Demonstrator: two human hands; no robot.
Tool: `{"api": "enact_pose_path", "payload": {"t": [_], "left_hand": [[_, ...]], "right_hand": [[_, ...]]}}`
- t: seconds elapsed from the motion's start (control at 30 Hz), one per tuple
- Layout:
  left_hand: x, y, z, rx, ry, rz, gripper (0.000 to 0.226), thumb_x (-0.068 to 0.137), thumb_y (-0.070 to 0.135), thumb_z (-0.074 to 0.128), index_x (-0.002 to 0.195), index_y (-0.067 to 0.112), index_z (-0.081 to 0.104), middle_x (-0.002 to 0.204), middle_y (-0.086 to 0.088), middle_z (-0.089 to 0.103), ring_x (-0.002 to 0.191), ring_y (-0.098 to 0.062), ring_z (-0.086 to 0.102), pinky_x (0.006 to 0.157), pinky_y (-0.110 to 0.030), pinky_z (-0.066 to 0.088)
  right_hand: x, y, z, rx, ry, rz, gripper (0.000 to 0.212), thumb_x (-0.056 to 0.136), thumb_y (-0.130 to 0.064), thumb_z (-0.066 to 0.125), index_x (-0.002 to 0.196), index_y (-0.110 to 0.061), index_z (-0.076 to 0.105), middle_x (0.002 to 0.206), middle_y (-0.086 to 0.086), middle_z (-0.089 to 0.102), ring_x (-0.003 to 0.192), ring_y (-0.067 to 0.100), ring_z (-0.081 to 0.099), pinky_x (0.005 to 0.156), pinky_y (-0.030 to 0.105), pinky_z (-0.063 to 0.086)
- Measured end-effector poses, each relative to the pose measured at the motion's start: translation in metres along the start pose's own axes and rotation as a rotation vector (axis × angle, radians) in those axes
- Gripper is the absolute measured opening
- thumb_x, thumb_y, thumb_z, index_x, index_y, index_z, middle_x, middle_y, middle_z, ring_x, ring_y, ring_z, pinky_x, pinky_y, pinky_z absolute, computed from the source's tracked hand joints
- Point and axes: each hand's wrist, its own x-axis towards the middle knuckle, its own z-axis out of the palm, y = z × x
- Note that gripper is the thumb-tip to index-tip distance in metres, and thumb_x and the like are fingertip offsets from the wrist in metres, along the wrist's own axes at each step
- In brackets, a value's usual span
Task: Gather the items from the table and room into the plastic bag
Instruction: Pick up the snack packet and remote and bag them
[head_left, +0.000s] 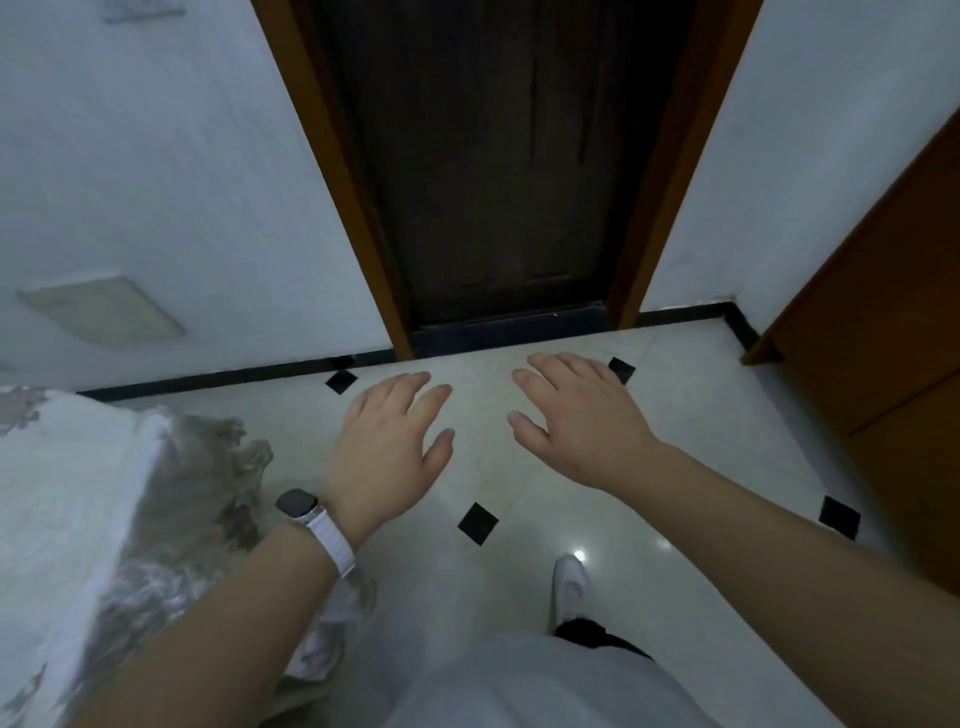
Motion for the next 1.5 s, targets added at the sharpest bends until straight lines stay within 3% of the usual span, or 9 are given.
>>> {"api": "enact_pose_path", "payload": {"t": [0.13,0.23,0.53,0.7,1.0,1.5], "left_hand": [[0.064,0.006,-0.008,0.038,0.014,-0.063,0.048,0.092,0.045,0.047,0.134,0.021,0.054,0.137,-0.007,0.055,0.125,-0.029,0.051,0.105,-0.047,0.04],[0.1,0.006,-0.014,0.05,0.013,-0.122,0.049,0.093,0.045,0.045,0.135,0.021,0.053,0.138,-0.006,0.055,0.126,-0.028,0.05,0.106,-0.048,0.042],[0.166,-0.058,0.002,0.061,0.042,-0.255,0.046,0.092,0.043,0.047,0.13,0.021,0.058,0.137,-0.007,0.057,0.125,-0.03,0.052,0.105,-0.049,0.041],[0.21,-0.124,0.026,0.026,0.105,-0.3,0.045,0.091,0.043,0.047,0.128,0.02,0.061,0.134,-0.009,0.059,0.124,-0.032,0.053,0.103,-0.048,0.042],[0.282,-0.265,0.012,0.036,0.237,-0.335,0.044,0.091,0.04,0.057,0.128,0.016,0.06,0.132,-0.013,0.06,0.122,-0.034,0.055,0.099,-0.052,0.046],[0.259,-0.469,0.006,0.173,0.226,-0.764,0.043,0.089,0.04,0.057,0.125,0.016,0.062,0.129,-0.01,0.062,0.12,-0.033,0.055,0.099,-0.045,0.041]], "right_hand": [[0.059,0.046,-0.016,0.018,-0.046,-0.095,0.056,0.096,-0.052,0.032,0.14,-0.02,0.049,0.146,0.005,0.048,0.133,0.025,0.042,0.109,0.042,0.032],[0.103,0.067,-0.024,0.029,-0.042,-0.178,0.067,0.091,-0.054,0.021,0.136,-0.017,0.055,0.14,0.007,0.053,0.129,0.028,0.048,0.107,0.044,0.036],[0.223,0.073,-0.009,0.075,-0.054,-0.322,0.06,0.091,-0.051,0.032,0.127,-0.015,0.062,0.13,0.009,0.061,0.119,0.031,0.056,0.1,0.047,0.044],[0.311,0.058,0.004,0.051,-0.065,-0.42,0.057,0.093,-0.051,0.034,0.135,-0.018,0.057,0.138,0.007,0.056,0.127,0.028,0.05,0.106,0.046,0.039],[0.482,-0.016,0.0,-0.037,-0.005,-0.586,0.052,0.095,-0.05,0.043,0.137,-0.022,0.053,0.141,0.003,0.052,0.131,0.023,0.044,0.109,0.042,0.034],[0.69,-0.202,0.07,0.128,0.054,-1.005,0.052,0.09,-0.047,0.044,0.125,-0.013,0.063,0.133,0.012,0.058,0.118,0.031,0.053,0.097,0.043,0.04]]}}
